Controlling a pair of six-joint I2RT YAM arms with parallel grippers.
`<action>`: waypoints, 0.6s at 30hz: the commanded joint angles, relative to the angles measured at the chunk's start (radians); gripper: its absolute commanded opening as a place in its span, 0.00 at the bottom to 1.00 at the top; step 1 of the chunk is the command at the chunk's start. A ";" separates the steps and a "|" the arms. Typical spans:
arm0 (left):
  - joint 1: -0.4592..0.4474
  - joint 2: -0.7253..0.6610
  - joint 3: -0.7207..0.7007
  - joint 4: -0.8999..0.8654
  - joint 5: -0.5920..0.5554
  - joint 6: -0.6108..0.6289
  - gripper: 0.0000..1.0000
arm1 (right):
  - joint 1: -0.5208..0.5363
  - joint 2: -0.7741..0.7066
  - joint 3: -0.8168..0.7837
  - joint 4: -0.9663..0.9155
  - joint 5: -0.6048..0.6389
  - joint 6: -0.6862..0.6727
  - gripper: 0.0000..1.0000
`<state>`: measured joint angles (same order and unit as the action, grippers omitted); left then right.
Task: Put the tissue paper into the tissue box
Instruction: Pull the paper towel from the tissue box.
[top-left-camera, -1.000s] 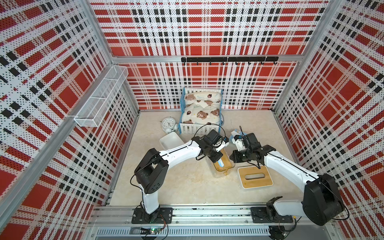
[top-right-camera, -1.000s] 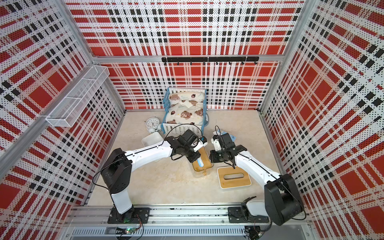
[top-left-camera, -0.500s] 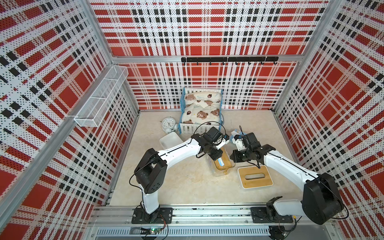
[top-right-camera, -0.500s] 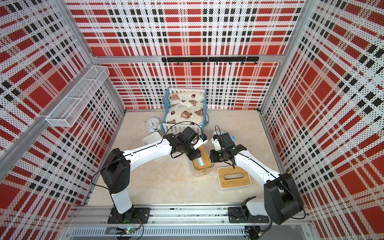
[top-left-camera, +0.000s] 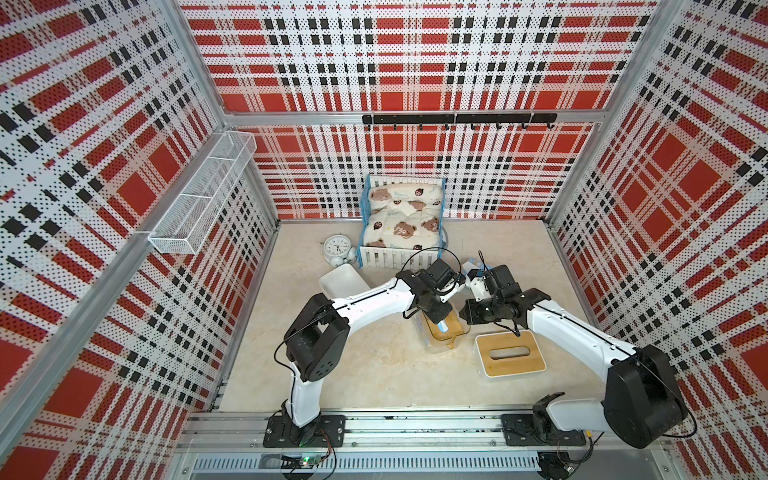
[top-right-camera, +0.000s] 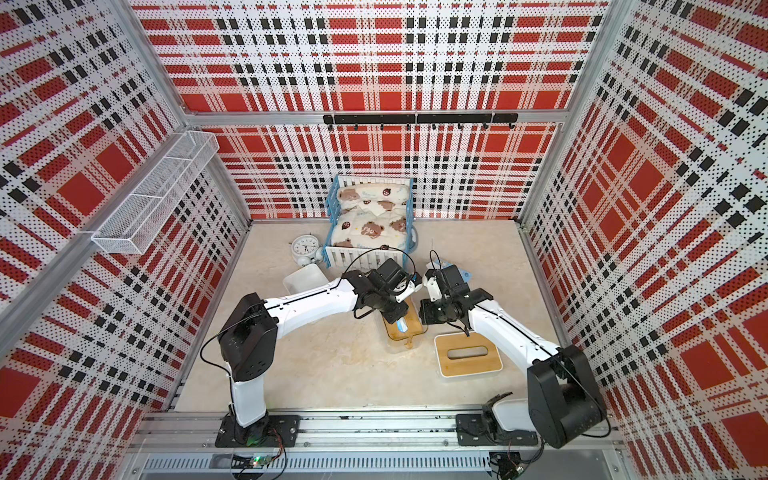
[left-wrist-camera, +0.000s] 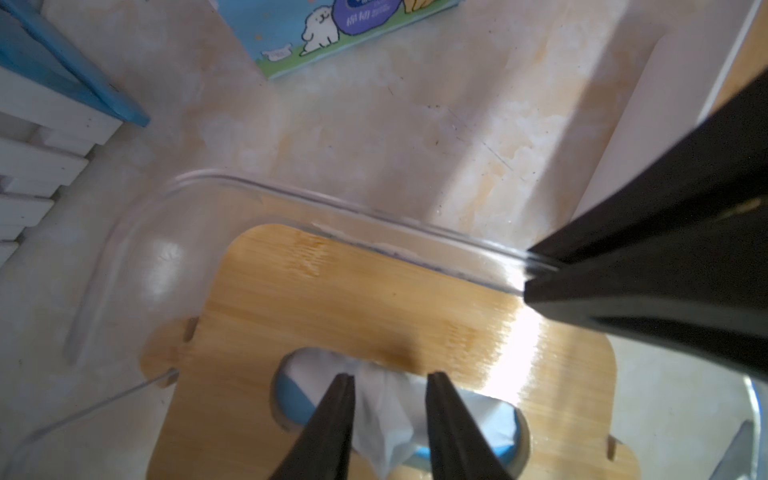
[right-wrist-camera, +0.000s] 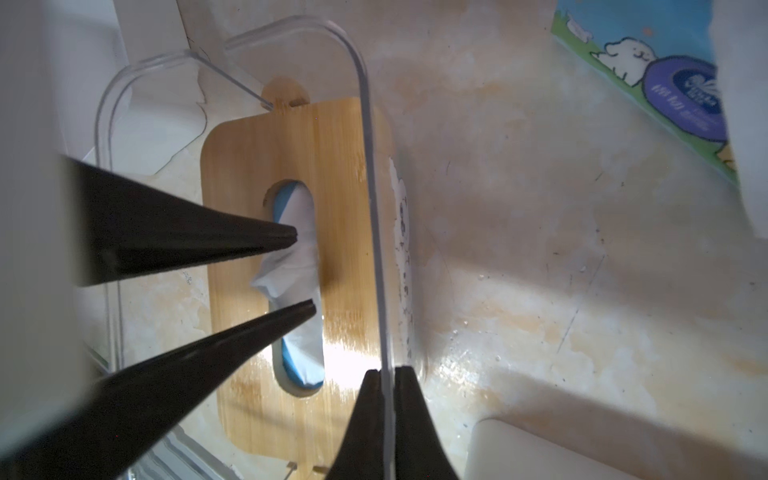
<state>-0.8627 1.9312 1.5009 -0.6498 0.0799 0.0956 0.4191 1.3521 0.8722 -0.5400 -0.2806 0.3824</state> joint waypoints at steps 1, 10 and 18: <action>0.004 0.018 -0.012 -0.088 -0.023 -0.015 0.26 | -0.003 -0.003 0.025 -0.005 0.018 0.036 0.02; 0.030 0.001 -0.039 -0.162 -0.052 0.003 0.12 | -0.001 -0.001 0.030 -0.016 0.037 0.032 0.01; 0.034 -0.013 -0.044 -0.228 -0.090 0.035 0.16 | -0.001 0.001 0.040 -0.025 0.047 0.034 0.00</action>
<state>-0.8494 1.9308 1.4933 -0.7315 0.0414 0.1169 0.4320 1.3521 0.8764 -0.5404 -0.2741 0.3817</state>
